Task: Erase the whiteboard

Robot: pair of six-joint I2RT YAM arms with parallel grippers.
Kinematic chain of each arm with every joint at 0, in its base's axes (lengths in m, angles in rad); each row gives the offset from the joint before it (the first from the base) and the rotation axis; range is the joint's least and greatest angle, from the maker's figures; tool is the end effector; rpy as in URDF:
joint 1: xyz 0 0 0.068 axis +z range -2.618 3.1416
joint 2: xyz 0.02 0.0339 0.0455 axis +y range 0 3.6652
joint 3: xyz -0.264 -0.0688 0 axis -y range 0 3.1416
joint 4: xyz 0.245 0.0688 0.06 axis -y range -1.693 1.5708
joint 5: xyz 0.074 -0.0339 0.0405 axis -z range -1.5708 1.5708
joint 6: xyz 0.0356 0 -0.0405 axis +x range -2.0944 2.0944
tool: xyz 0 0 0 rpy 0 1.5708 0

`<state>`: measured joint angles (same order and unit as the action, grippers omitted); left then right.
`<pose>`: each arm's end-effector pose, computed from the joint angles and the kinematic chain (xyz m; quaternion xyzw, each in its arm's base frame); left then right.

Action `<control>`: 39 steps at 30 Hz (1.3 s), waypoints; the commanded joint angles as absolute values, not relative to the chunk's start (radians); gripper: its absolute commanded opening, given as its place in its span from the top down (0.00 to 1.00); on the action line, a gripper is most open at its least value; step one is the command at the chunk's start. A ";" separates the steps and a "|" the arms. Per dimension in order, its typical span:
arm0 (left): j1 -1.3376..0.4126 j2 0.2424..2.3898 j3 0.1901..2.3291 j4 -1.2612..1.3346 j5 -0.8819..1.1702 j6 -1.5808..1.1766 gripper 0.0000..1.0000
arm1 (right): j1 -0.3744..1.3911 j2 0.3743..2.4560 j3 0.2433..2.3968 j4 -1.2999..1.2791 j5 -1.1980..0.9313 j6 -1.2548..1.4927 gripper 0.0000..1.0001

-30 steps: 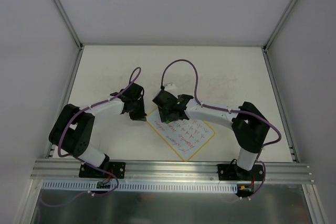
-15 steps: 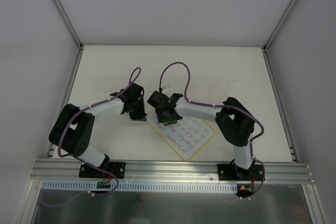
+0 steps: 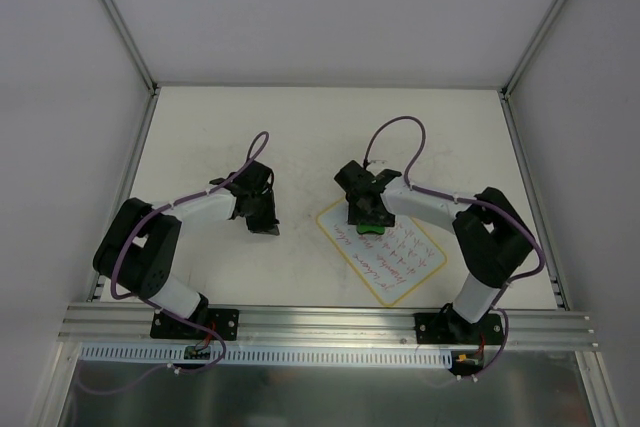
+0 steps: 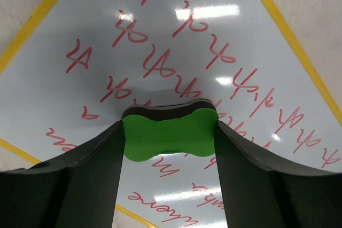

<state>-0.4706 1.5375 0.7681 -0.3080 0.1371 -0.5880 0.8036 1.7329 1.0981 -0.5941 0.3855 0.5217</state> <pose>0.2480 -0.1316 0.1538 -0.0401 0.9668 -0.1803 0.1768 0.2396 0.2292 0.1763 -0.1036 0.9622 -0.0461 0.2478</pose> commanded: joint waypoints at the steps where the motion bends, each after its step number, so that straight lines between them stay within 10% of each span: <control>1: -0.471 1.568 0.724 -0.411 0.112 -0.568 1.00 | 0.801 1.721 1.060 -0.649 0.388 0.505 0.64; 14: -0.486 1.548 0.911 -0.362 0.201 -0.489 0.57 | 0.865 1.769 1.095 -0.551 0.287 0.373 0.66; 34: -0.606 1.755 0.957 -0.354 0.183 -0.532 0.64 | 0.876 1.763 1.097 -0.520 0.245 0.379 0.65; 39: -0.615 1.759 0.928 -0.357 0.146 -0.564 0.86 | 0.885 1.763 1.104 -0.515 0.242 0.393 0.65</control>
